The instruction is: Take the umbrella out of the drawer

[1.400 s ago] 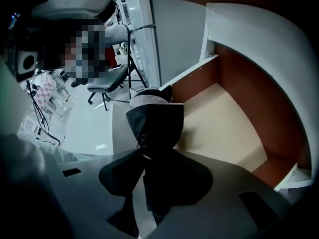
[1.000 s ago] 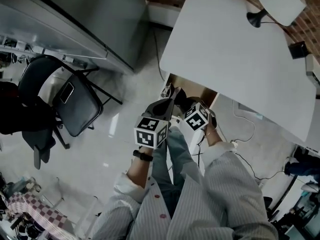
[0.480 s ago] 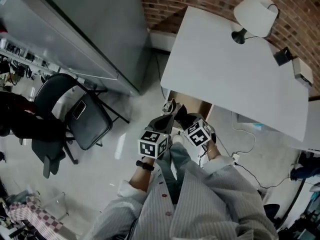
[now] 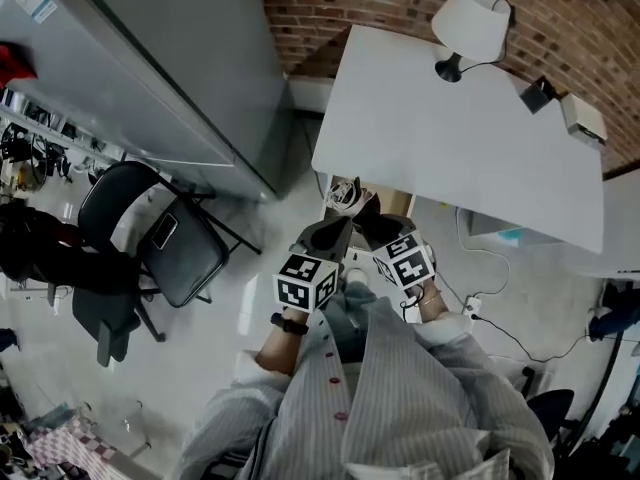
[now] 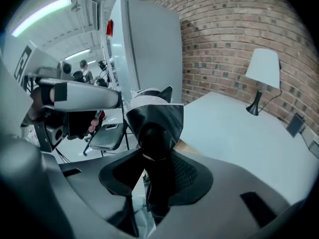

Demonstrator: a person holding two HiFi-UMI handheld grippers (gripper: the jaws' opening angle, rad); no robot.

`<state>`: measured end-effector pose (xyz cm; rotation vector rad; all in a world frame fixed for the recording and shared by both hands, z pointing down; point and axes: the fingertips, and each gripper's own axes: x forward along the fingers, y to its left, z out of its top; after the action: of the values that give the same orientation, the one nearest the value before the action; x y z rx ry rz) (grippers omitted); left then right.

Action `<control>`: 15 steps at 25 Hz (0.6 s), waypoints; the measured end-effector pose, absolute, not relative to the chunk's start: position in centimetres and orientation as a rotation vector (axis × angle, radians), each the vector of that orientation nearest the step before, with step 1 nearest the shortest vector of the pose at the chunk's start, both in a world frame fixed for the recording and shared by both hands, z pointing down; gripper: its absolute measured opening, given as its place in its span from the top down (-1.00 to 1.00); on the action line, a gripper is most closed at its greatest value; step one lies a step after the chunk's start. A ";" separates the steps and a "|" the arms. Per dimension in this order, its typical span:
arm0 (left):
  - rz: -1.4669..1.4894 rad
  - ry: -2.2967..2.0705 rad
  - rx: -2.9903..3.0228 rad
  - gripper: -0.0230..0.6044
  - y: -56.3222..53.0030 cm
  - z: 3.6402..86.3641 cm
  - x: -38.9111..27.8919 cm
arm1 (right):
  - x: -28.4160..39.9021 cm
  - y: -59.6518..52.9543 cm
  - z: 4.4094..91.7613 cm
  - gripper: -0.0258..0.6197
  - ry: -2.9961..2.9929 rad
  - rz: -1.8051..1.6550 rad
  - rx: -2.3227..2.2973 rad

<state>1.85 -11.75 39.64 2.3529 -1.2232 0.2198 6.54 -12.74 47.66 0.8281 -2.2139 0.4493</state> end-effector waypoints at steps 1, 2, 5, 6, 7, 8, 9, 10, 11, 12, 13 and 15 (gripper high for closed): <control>0.210 -1.213 2.373 0.90 -11.6 38.8 2.3 | 7.0 -12.8 46.6 0.39 -2.230 0.467 0.866; 0.203 -1.202 2.394 0.90 -11.5 38.1 2.7 | 7.6 -12.9 45.5 0.39 -2.245 0.481 0.903; 0.182 -1.174 2.455 0.90 -11.3 35.7 4.0 | 9.2 -13.3 42.2 0.39 -2.285 0.500 1.008; 0.179 -1.164 2.474 0.90 -11.1 35.1 4.3 | 9.6 -13.4 41.1 0.39 -2.301 0.502 1.038; 0.179 -1.153 2.492 0.90 -11.0 34.5 4.7 | 10.1 -13.4 40.1 0.39 -2.318 0.503 1.066; 0.179 -1.142 2.507 0.90 -10.9 34.0 5.1 | 10.5 -13.4 39.1 0.39 -2.337 0.503 1.091; 0.176 -1.133 2.517 0.90 -10.8 33.6 5.5 | 11.0 -13.4 38.1 0.39 -2.356 0.502 1.115; 0.170 -1.125 2.526 0.90 -10.8 33.1 5.9 | 11.5 -13.5 37.1 0.39 -2.375 0.503 1.136; 0.163 -1.120 2.532 0.90 -10.9 32.7 6.3 | 11.9 -13.6 36.2 0.39 -2.396 0.505 1.155; 0.156 -1.116 2.539 0.90 -10.9 32.4 6.6 | 12.3 -13.6 35.3 0.39 -2.416 0.507 1.172; 0.149 -1.113 2.547 0.90 -11.0 32.0 6.9 | 12.6 -13.6 34.5 0.39 -2.435 0.509 1.187; 0.138 -1.106 2.565 0.90 -11.2 31.5 7.4 | 13.1 -13.5 33.0 0.39 -2.473 0.514 1.213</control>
<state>7.37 -11.15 31.46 2.5651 -1.1059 0.1382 13.12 -13.48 33.00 1.2127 -2.4727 0.5144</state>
